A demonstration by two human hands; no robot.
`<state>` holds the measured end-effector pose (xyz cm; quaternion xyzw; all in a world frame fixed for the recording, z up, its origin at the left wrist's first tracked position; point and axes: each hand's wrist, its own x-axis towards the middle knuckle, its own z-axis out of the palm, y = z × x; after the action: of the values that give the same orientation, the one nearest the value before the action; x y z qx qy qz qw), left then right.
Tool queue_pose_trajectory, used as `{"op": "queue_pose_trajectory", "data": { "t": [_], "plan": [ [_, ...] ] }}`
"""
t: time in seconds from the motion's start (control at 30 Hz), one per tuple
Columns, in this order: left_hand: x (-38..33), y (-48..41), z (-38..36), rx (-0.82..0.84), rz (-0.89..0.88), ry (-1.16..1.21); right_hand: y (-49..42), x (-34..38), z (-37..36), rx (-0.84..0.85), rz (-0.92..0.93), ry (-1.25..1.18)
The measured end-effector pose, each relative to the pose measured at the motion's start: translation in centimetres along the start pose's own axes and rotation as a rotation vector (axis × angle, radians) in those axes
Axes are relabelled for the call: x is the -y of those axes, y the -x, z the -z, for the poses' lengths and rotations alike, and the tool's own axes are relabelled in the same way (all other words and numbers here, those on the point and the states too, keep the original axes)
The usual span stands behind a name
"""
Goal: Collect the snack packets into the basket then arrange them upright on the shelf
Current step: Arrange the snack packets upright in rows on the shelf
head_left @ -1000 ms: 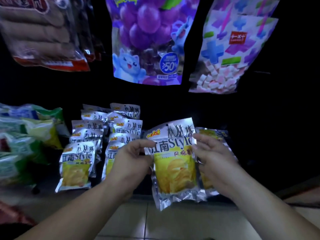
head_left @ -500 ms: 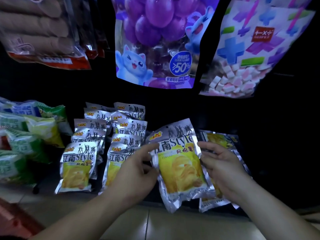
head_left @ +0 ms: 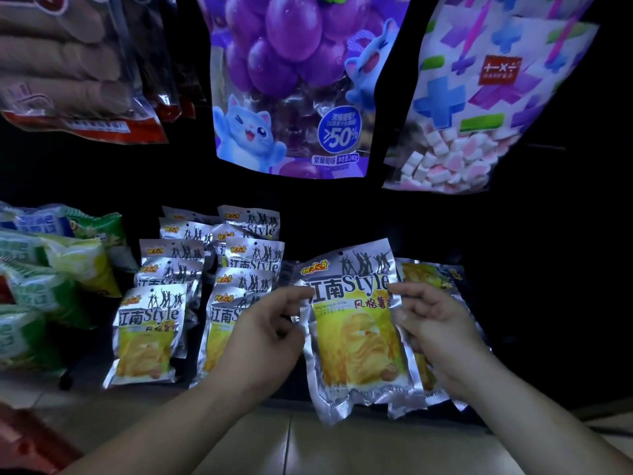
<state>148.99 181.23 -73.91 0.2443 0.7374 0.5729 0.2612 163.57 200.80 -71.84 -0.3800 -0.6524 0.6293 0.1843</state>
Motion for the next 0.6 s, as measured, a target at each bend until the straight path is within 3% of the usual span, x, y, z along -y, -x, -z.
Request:
{"op": "queue_pose_trajectory", "data": {
  "t": [0.13,0.3,0.5,0.6],
  "plan": [
    [-0.2,0.5,0.0,0.051,0.01,-0.006,0.3,0.2,0.0,0.022,-0.009,-0.004],
    [0.0,0.8,-0.1,0.08,0.046,0.0,1.0,0.1,-0.3,0.27,-0.04,-0.024],
    [0.8,0.3,-0.8,0.079,0.084,-0.085,0.7,0.1,-0.5,0.226,0.013,0.104],
    [0.2,0.5,-0.9,0.157,0.125,0.046,1.0,0.9,-0.3,0.255,0.037,0.147]
  ]
}}
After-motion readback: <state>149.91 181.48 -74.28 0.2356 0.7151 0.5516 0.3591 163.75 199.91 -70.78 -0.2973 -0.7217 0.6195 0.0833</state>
